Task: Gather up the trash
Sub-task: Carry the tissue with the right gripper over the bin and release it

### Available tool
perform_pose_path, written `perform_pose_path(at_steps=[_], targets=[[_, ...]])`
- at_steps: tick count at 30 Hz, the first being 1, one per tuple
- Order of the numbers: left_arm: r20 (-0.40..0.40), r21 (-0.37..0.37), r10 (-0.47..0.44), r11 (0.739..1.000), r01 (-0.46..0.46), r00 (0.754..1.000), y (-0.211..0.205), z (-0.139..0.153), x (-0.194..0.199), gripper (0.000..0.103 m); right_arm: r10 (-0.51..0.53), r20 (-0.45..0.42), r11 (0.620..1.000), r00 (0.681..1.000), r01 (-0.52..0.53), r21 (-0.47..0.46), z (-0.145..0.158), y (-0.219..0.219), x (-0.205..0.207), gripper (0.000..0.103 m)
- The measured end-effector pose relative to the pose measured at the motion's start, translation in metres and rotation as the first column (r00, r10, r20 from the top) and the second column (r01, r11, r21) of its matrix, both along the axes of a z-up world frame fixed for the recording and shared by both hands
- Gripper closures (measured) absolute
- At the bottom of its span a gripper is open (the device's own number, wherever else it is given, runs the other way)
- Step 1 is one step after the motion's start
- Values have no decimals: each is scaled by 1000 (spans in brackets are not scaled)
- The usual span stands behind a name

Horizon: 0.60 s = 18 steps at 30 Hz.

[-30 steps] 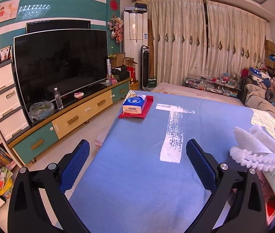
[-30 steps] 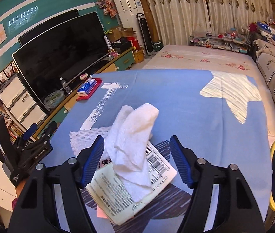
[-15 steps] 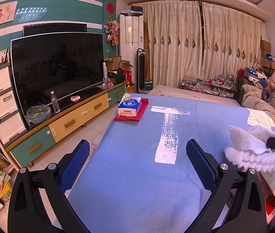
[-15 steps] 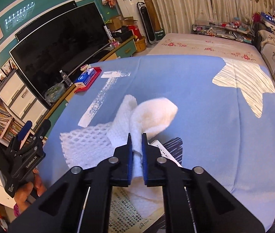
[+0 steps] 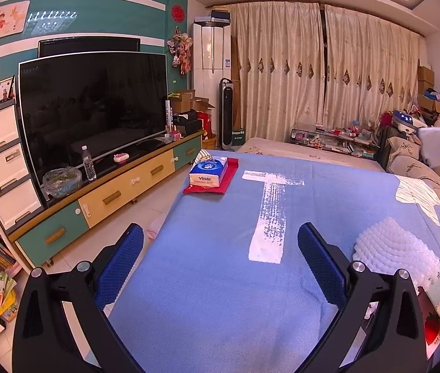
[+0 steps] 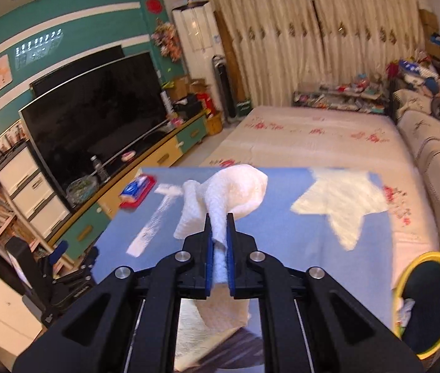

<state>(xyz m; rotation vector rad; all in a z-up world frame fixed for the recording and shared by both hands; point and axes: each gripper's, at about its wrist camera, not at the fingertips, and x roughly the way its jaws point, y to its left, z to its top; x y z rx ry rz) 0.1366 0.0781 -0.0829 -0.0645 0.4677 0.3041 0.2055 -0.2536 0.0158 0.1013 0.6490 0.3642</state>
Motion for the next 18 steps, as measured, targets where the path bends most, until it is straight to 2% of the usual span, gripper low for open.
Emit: perform_pose_path(at_steps=[3,7,12,15,18], targets=[[16,2,-10,1000,10,1000,-2,1,-4,5,-103,7,995,995,103,-15,-1,-46,-4,96],[28,24,-33,999,32,999,-9,8,-9,5,-242,-46,970,969,241,-27,-25,-112,-5,96],[70,8,-82,997,81,994,-20,34,-30,5,-415,-120,910,902,409,-70,-70,-194,-8,96],[101,-22,-148,988,151,984,-33,54,-46,5,-491,-178,871,853,482,-92,-101,-234,-4,96],[105,-46,-246,967,252,963,-49,68,-56,5,-534,-230,845,813,525,-106,-129,-264,2,96]])
